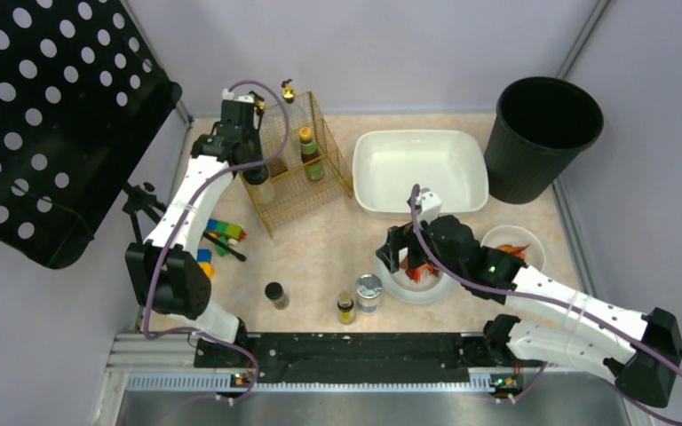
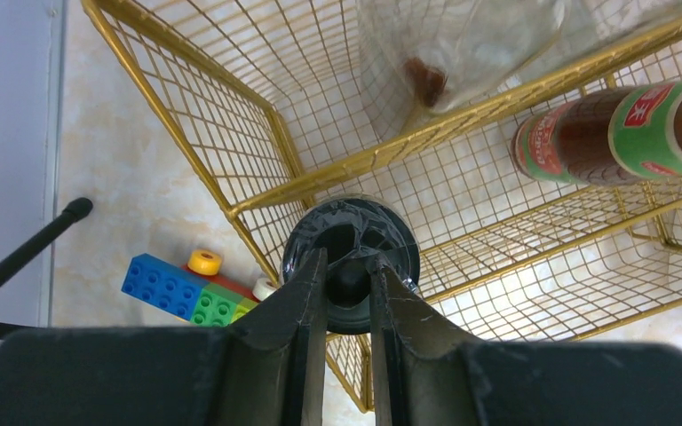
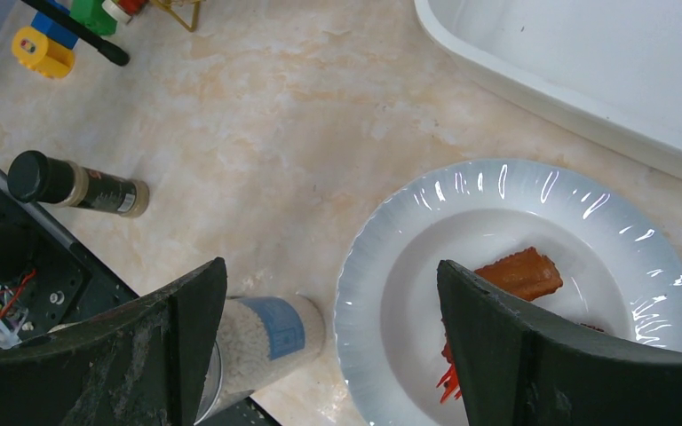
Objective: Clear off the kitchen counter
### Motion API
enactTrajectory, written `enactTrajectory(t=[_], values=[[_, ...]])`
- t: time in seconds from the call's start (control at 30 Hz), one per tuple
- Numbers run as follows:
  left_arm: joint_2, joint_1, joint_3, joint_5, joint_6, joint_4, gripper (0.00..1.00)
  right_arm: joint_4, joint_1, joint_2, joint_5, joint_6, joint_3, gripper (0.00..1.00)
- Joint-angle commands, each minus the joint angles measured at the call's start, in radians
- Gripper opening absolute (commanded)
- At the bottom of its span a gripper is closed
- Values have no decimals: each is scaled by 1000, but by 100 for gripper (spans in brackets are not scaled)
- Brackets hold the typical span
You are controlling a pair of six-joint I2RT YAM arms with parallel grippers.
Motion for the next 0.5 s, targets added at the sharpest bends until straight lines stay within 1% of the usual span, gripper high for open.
enactTrajectory(t=[0.0,0.1,0.17,0.37,0.47], values=[[-77,4,-46,-1,-24,102,0,34,9,-15,-3,-7,39,87],[-85,4,-74,-1,-33,111,0,23,9,-20,2,-9,50,87],[-84,4,-83,5,-38,108,10,16,10,-25,7,-10,53,87],[-79,4,-109,32,-47,104,32,7,9,-32,13,-12,50,87],[-70,5,-104,44,-50,101,47,8,9,-33,12,-13,48,87]])
